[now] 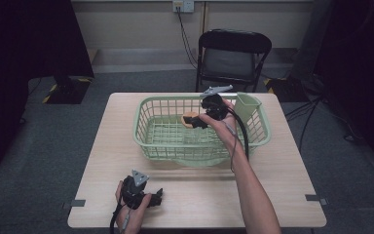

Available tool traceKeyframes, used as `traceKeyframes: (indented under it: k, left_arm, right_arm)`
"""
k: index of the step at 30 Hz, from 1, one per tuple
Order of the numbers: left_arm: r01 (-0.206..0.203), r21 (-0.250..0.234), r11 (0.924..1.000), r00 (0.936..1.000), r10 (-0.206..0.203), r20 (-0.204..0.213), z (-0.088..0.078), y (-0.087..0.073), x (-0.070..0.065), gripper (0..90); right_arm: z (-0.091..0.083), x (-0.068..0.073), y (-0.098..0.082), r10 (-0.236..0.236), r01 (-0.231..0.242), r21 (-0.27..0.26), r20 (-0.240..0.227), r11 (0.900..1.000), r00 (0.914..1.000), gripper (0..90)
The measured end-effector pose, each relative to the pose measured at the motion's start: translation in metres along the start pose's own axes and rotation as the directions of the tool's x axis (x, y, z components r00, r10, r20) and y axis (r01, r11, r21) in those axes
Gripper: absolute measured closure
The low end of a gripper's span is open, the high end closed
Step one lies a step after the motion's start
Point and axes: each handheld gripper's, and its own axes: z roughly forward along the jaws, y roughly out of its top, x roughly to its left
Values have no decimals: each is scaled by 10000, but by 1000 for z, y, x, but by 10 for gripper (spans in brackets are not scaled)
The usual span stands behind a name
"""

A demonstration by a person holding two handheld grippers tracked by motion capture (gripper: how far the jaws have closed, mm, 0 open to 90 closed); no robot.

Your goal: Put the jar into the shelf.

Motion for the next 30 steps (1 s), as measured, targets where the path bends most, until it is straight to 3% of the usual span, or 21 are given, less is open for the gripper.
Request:
traceKeyframes:
  k: [5, 13, 30]
  left_arm:
    - [0, 0, 10000, 10000, 0, -1, 0, 0, 0, 4]
    - [-2, 2, 10000, 10000, 2, 0, 0, 0, 0, 4]
    - [-2, 2, 10000, 10000, 2, 1, 0, 0, 0, 4]
  right_arm:
    - [-5, 5, 2, -78, 83, -241, 184, 9997, 9998, 24]
    - [-22, 10, 9, 292, -201, -1030, 876, 9945, 9957, 19]
    - [-63, 27, -5, 461, -265, -1357, 1436, 9904, 9886, 25]
